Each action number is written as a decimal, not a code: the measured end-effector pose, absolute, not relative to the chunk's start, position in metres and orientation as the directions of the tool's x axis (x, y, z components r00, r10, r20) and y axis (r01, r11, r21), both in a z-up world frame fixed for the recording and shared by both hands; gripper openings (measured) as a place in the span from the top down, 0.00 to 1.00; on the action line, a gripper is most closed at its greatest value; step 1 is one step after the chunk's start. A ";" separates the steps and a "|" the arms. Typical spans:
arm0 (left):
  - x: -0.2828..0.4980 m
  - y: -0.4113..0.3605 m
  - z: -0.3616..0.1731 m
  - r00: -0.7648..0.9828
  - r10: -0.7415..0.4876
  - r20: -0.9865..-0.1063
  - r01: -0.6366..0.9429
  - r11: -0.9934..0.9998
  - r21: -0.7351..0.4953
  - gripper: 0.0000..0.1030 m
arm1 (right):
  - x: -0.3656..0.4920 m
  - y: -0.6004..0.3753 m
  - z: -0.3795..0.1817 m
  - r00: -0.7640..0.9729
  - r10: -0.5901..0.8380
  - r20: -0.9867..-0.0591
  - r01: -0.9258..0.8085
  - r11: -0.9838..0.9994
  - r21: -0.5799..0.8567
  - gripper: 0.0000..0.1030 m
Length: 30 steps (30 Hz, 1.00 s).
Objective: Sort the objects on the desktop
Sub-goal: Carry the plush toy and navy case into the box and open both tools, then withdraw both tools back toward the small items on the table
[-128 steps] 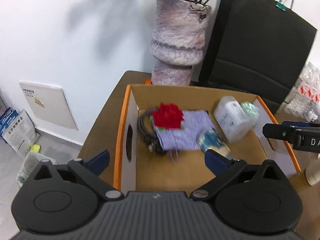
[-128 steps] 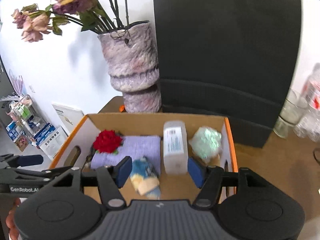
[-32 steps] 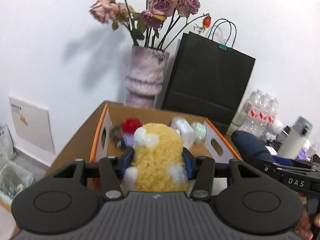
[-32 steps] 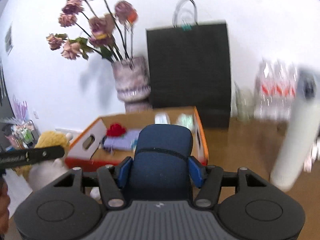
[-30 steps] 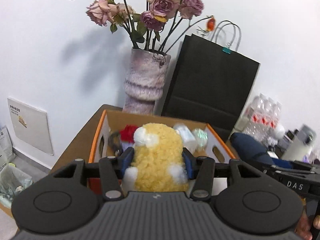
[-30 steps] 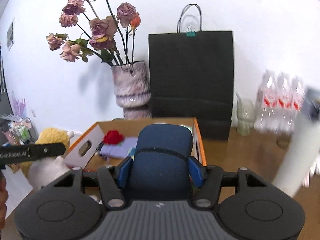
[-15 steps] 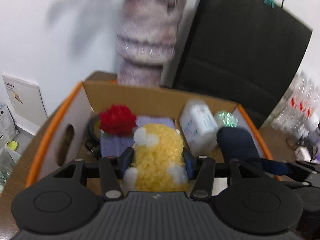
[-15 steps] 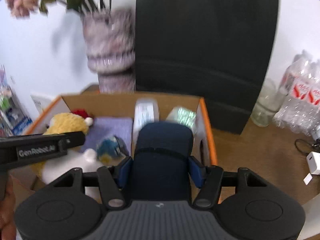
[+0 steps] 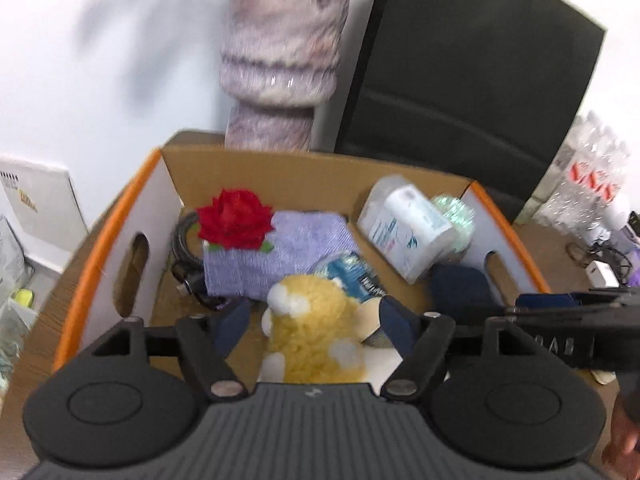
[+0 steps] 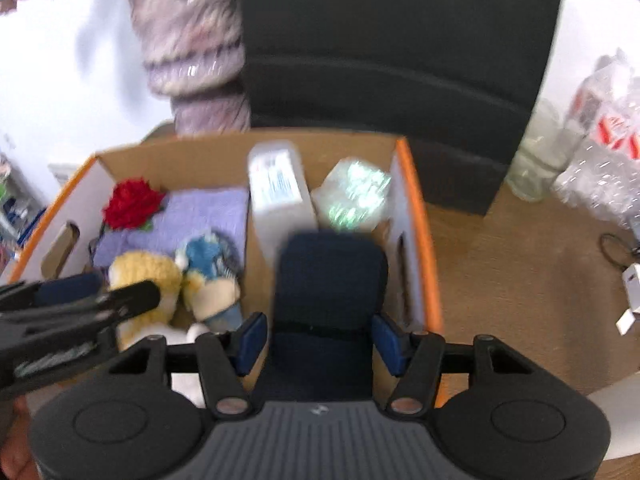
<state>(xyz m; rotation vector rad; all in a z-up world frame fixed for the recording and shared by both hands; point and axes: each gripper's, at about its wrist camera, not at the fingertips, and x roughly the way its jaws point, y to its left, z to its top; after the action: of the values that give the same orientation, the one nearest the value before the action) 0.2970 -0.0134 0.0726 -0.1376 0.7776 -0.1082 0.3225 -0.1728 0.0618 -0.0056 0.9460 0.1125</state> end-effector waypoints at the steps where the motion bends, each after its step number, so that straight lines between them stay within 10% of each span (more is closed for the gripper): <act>1: 0.293 -0.014 0.079 0.713 -0.140 -0.687 0.052 0.988 -0.147 0.25 | 0.321 -0.174 0.068 0.588 0.102 -0.802 -0.098 0.994 0.054 0.44; 8: 0.260 -0.007 0.109 0.715 -0.088 -0.694 0.043 0.996 -0.083 0.01 | 0.292 -0.168 0.115 0.626 0.190 -0.756 -0.150 0.981 0.122 0.35; 30: 0.011 0.026 0.102 0.884 0.031 -0.467 -0.080 0.993 -0.085 0.00 | 0.045 -0.180 0.087 0.885 0.182 -0.428 -0.135 0.981 0.138 0.05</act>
<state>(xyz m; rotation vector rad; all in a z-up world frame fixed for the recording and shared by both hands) 0.0105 0.0263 0.1018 -0.1030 0.4839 0.0583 0.0448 -0.1800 0.0867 0.1056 0.4551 0.1651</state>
